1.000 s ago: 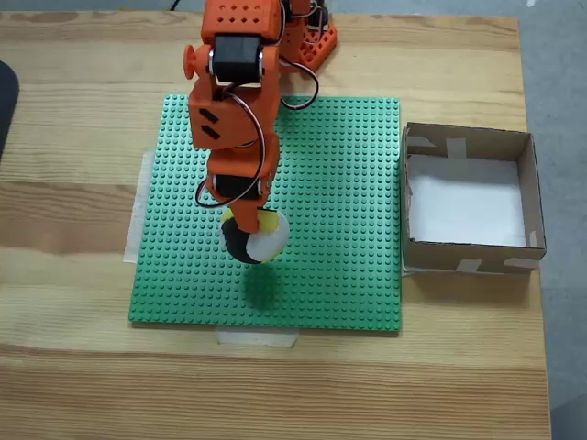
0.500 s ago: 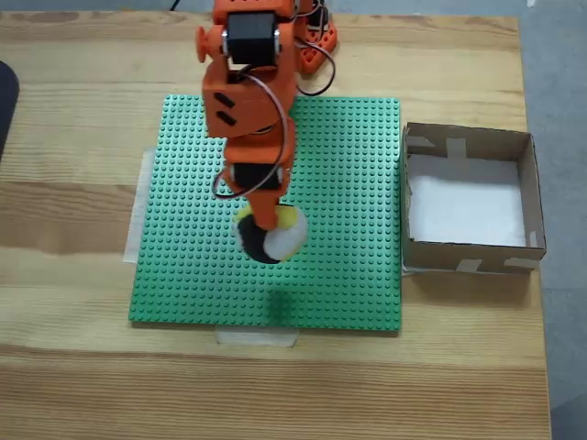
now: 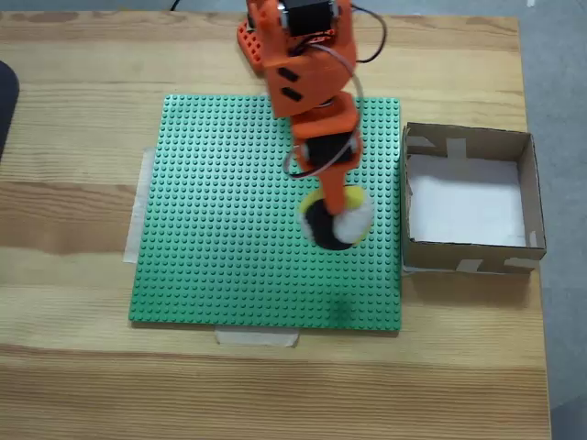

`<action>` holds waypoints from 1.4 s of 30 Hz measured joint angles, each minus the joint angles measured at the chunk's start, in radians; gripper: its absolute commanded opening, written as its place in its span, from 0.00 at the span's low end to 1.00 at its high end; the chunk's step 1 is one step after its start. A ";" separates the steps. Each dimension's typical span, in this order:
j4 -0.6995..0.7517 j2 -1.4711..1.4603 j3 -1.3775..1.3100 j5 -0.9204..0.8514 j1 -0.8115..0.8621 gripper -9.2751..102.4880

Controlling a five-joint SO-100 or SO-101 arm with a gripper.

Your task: Pick the ball and put it in the box.

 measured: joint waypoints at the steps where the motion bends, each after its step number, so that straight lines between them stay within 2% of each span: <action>1: 0.000 0.017 0.000 0.000 -0.018 0.08; 24: -0.018 0.055 0.000 0.002 -0.426 0.08; 31: -0.037 0.055 0.000 0.006 -0.494 0.08; 42: -0.044 0.052 0.000 0.006 -0.503 0.08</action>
